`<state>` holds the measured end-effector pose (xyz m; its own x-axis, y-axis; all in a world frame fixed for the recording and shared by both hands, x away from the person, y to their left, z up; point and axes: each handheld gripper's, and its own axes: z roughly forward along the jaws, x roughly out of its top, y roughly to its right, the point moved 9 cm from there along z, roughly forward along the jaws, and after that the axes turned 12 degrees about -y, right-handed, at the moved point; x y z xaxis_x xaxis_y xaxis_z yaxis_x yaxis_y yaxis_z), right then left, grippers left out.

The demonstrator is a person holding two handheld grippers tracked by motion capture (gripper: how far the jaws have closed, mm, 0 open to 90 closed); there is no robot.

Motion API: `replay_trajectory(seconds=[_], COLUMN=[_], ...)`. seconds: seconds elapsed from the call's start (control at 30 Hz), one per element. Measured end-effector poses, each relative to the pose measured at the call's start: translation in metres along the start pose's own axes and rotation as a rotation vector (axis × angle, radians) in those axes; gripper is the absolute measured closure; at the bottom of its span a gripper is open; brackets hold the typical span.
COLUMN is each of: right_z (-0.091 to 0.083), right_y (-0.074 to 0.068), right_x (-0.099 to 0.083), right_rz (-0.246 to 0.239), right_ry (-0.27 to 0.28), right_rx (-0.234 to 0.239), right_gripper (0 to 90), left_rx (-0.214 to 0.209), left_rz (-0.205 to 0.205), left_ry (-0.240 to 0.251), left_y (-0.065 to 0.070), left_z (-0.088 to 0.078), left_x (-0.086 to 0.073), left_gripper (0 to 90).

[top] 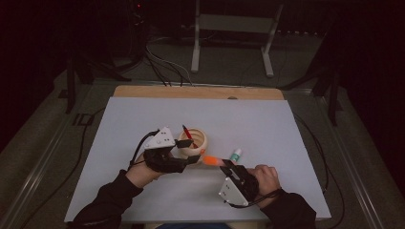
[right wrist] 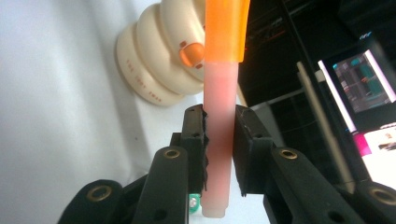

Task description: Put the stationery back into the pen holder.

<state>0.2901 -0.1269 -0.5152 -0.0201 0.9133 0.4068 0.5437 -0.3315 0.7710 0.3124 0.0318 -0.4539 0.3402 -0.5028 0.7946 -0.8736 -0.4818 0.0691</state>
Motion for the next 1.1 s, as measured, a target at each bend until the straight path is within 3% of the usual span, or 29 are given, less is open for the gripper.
replay_trajectory(seconds=[0.03,0.13,0.27,0.4,0.67,0.97,1.1], right_z=[0.000,-0.001,-0.002,-0.003,-0.004,-0.004,-0.003], right_y=[0.000,0.007,0.012,0.022,0.034,0.045,0.048], right_x=[0.000,0.000,-0.001,-0.001,0.002,0.010,0.014], right_rz=[0.000,0.092,0.146,0.262,0.425,0.552,0.576], right_ry=[0.000,0.011,0.020,0.039,0.072,0.114,0.124], right_rx=[0.000,0.042,0.064,0.117,0.200,0.276,0.286], right_gripper=[76.3,76.3,76.4,76.3,76.3,76.4,76.3], left_rx=[0.000,0.024,0.041,0.063,0.102,0.082,0.093], left_rz=[0.000,-0.017,-0.032,-0.045,-0.075,-0.117,-0.138], left_ry=[0.000,0.015,0.024,0.027,0.044,0.071,0.067], left_y=[0.000,-0.006,-0.011,-0.016,-0.025,-0.030,-0.033], left_z=[0.000,-0.006,-0.012,-0.017,-0.026,-0.034,-0.035], left_x=[0.000,-0.006,-0.011,-0.017,-0.028,-0.044,-0.054], left_gripper=[40.8,40.4,39.7,37.6,30.2,16.3,13.6])
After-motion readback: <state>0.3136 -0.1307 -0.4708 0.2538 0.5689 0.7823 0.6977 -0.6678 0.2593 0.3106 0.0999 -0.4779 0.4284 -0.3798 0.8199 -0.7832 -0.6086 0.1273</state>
